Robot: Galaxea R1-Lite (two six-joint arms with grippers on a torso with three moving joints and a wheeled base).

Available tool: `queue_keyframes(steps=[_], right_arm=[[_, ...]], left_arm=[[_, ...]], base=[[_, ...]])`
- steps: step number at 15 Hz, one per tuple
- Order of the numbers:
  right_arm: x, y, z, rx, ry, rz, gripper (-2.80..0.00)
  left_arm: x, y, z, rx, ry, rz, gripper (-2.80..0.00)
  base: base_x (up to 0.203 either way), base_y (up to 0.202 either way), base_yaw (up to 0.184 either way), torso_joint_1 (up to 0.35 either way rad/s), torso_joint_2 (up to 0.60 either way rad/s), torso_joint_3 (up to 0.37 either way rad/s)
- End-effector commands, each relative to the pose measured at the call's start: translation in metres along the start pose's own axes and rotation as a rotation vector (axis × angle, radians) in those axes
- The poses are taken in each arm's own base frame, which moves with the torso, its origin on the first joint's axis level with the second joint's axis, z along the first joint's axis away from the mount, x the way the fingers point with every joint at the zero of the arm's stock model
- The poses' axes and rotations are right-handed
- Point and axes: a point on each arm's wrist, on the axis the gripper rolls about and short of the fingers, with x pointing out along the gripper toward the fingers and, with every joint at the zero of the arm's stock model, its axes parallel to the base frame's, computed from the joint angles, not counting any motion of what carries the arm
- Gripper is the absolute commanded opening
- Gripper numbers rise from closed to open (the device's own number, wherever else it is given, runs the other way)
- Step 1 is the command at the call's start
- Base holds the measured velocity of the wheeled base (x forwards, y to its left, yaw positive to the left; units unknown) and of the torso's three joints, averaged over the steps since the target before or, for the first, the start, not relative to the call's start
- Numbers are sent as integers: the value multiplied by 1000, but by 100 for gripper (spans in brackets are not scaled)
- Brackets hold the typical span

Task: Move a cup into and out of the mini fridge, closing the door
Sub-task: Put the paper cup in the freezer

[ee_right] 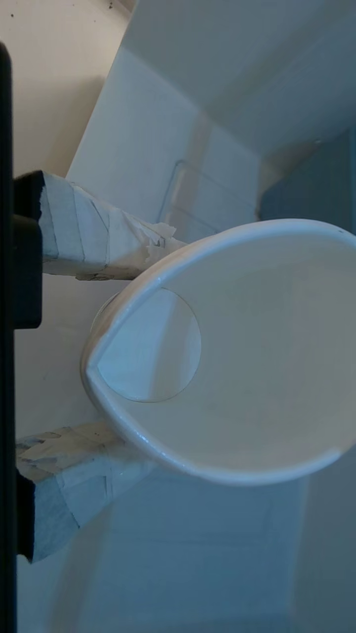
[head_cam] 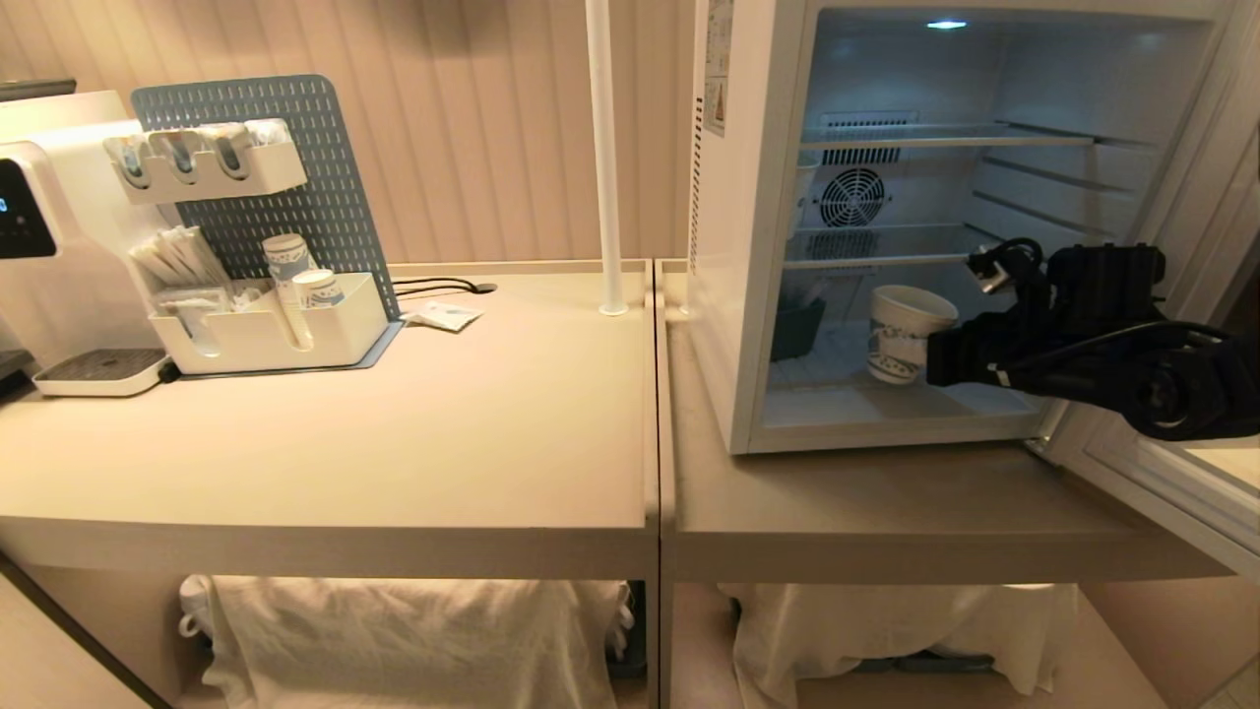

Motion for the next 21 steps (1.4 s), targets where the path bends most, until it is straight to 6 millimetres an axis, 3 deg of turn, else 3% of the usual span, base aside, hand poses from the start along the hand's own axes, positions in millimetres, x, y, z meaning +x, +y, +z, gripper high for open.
queue_keyframes(steps=[1,16,17,21], right_arm=[[4,2,-3,1,8,9,-280],[20,-2,-11,-3,1,10,-280],[21,-3,-11,-5,-3,9,0],[18,-2,-7,-9,-16,8,0]], left_arm=[[0,0,0,0,0,0,-280],[0,0,0,0,0,0,-280],[0,0,0,0,0,0,-280],[0,0,0,0,0,0,-280]], base=[[0,0,0,0,0,0],[0,0,0,0,0,0],[0,0,0,0,0,0],[0,0,0,0,0,0]])
